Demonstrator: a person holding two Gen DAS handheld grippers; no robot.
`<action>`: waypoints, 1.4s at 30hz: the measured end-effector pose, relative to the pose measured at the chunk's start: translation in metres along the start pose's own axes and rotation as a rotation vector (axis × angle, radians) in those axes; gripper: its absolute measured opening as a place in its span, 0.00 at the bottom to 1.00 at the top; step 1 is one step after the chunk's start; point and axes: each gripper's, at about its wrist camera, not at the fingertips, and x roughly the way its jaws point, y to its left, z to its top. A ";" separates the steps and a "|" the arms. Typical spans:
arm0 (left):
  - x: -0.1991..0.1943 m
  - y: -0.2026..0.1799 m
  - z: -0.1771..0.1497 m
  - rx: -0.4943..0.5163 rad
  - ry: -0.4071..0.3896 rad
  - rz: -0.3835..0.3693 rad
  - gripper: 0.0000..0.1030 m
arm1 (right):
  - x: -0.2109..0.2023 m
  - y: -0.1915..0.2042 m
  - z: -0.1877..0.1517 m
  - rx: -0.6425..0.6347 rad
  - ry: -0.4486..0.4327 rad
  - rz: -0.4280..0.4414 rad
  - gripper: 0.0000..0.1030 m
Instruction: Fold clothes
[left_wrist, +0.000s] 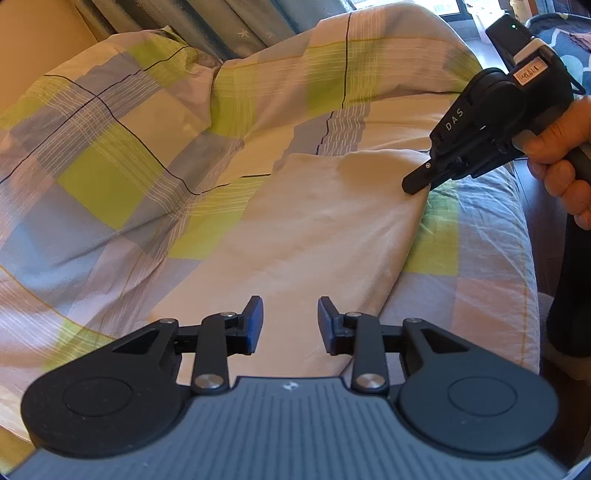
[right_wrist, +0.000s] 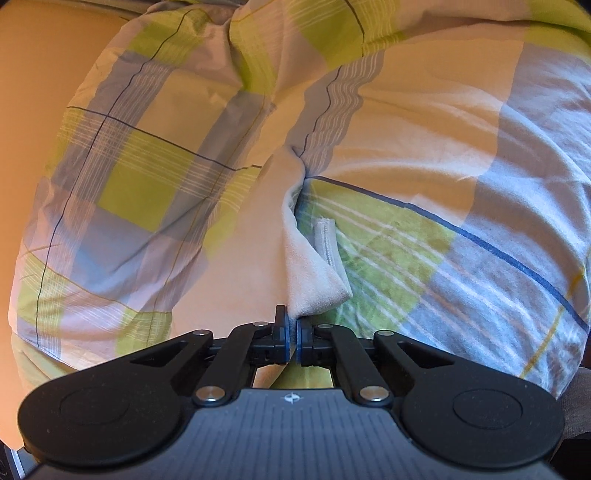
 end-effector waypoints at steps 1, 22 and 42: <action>0.004 0.004 -0.004 -0.004 -0.007 -0.003 0.29 | 0.000 0.001 0.000 -0.006 -0.001 -0.005 0.07; 0.114 0.112 0.057 -0.040 0.126 -0.358 0.33 | 0.031 0.023 0.020 -0.016 0.182 -0.236 0.14; 0.300 0.116 0.168 0.366 0.243 -0.708 0.34 | 0.033 0.011 0.025 0.044 0.210 -0.246 0.05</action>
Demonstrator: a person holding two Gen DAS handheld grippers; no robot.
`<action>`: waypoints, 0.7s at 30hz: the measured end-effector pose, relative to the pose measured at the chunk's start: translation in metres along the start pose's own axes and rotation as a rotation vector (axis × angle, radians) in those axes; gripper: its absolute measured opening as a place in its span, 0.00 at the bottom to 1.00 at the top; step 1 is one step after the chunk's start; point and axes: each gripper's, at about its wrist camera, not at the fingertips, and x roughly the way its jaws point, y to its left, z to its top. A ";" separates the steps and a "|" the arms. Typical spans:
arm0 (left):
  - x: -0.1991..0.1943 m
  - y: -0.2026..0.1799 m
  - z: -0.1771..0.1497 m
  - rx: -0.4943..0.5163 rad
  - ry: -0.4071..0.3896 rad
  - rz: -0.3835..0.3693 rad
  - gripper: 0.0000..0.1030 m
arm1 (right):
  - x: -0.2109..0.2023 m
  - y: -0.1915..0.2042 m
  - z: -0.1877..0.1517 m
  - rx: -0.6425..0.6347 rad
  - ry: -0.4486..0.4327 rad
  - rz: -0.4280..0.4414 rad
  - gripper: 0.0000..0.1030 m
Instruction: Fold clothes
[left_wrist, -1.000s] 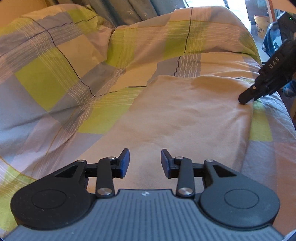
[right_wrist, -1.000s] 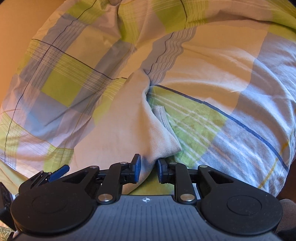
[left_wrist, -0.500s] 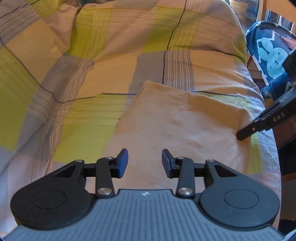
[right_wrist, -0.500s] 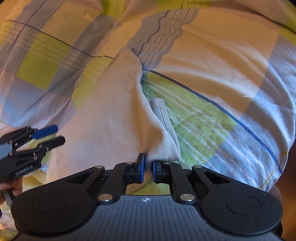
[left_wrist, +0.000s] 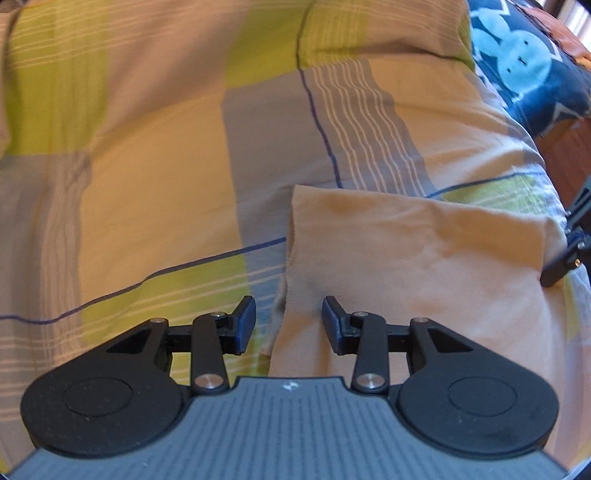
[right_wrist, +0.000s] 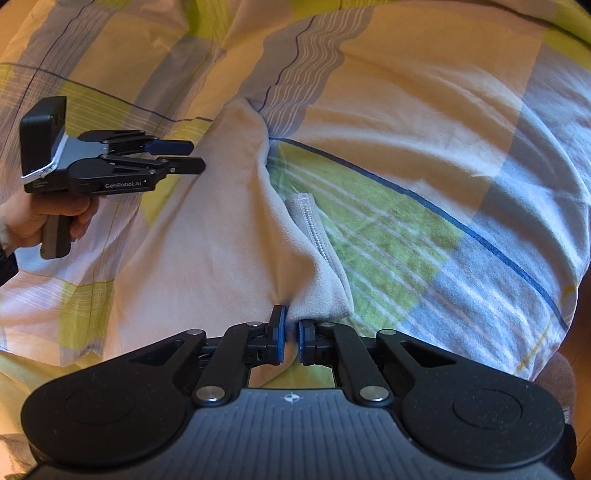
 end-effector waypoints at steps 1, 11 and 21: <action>0.001 0.002 0.001 0.005 0.007 -0.014 0.33 | 0.000 -0.002 0.001 0.014 0.005 0.008 0.05; 0.002 0.012 0.005 -0.007 0.041 -0.108 0.04 | -0.002 -0.011 0.001 0.142 -0.001 0.046 0.09; 0.003 0.018 0.008 -0.044 0.058 -0.109 0.11 | 0.000 -0.015 0.004 0.179 0.011 0.055 0.09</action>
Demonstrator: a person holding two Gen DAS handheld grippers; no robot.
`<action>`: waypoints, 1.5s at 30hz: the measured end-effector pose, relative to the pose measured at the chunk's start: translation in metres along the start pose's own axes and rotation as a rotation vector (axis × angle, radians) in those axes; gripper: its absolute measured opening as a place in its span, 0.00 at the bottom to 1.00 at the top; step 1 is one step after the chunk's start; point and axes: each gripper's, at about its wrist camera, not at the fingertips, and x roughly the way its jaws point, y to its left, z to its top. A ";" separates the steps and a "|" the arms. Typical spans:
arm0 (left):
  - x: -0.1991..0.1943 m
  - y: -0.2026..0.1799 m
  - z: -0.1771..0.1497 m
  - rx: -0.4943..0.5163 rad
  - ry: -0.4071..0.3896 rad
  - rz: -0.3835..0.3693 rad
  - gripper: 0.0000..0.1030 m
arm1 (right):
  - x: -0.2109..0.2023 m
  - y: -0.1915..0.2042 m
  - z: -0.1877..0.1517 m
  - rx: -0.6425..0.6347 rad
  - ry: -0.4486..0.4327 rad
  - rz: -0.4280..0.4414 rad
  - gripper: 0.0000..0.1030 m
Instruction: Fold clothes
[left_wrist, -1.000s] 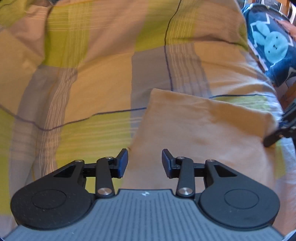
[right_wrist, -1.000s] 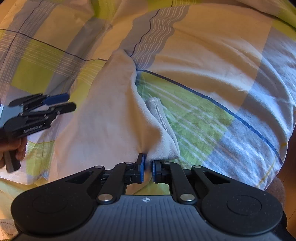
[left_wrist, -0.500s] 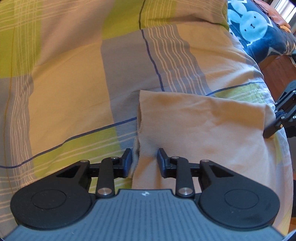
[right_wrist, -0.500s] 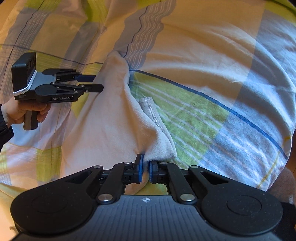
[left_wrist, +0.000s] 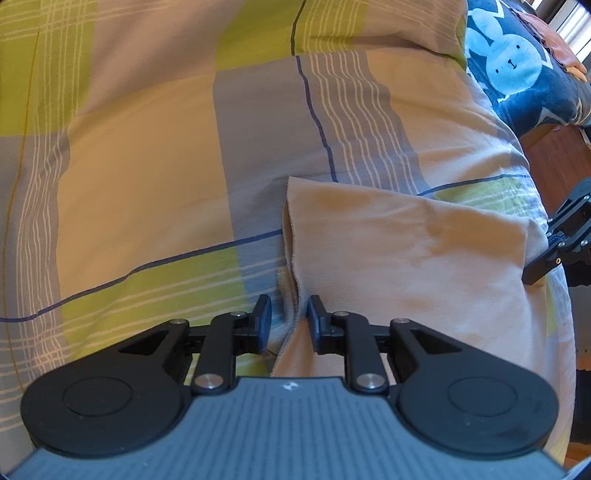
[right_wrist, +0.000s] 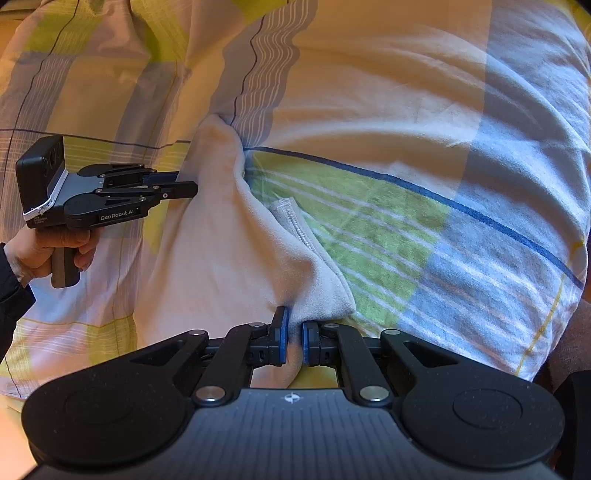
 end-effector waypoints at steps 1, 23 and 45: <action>0.001 0.000 0.001 -0.004 0.006 -0.010 0.06 | 0.001 0.000 0.000 -0.004 0.000 -0.001 0.09; -0.279 -0.013 -0.121 -0.556 -0.737 0.242 0.02 | -0.122 0.182 0.092 -0.703 -0.232 0.024 0.03; -0.151 -0.251 -0.328 -1.145 -0.575 0.216 0.02 | -0.072 0.147 -0.132 -1.361 0.314 -0.069 0.02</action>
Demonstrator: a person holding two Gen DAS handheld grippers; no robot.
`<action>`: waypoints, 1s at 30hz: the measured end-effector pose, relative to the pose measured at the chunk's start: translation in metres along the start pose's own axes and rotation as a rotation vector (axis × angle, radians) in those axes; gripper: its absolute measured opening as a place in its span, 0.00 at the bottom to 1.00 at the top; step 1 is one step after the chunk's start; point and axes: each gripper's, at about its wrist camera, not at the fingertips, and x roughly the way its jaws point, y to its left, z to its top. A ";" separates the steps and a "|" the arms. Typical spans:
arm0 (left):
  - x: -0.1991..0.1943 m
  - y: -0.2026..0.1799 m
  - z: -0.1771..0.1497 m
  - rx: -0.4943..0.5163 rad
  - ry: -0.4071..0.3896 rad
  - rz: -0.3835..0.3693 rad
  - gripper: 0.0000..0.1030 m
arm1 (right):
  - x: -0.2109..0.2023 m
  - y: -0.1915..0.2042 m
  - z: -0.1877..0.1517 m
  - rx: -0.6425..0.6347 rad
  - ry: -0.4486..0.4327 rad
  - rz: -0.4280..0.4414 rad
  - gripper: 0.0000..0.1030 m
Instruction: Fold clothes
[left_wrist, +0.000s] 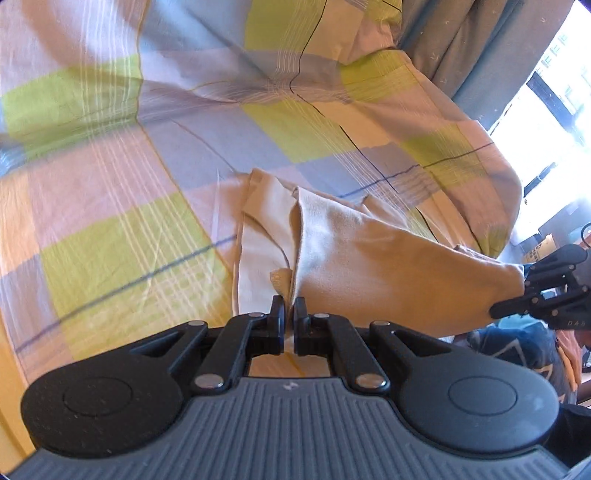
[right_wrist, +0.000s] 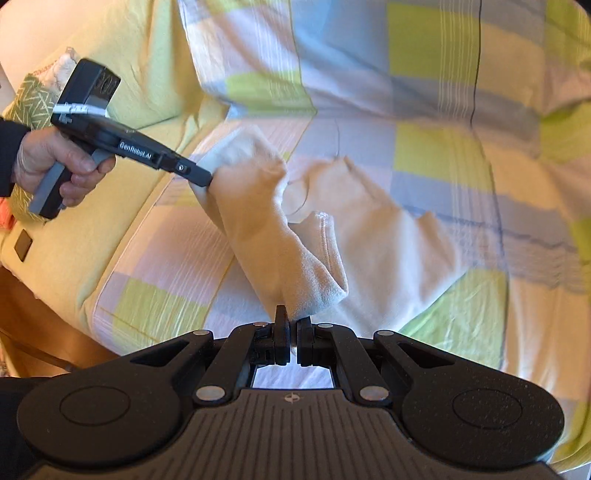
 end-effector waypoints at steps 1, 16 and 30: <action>0.006 0.000 0.007 0.016 -0.008 0.002 0.02 | 0.004 -0.007 0.002 0.020 0.008 0.008 0.02; 0.135 0.007 0.063 0.119 0.093 0.087 0.02 | 0.087 -0.172 0.030 0.626 0.036 0.037 0.13; 0.114 0.005 0.057 0.107 0.127 0.068 0.02 | 0.088 -0.196 0.018 0.908 -0.053 0.059 0.03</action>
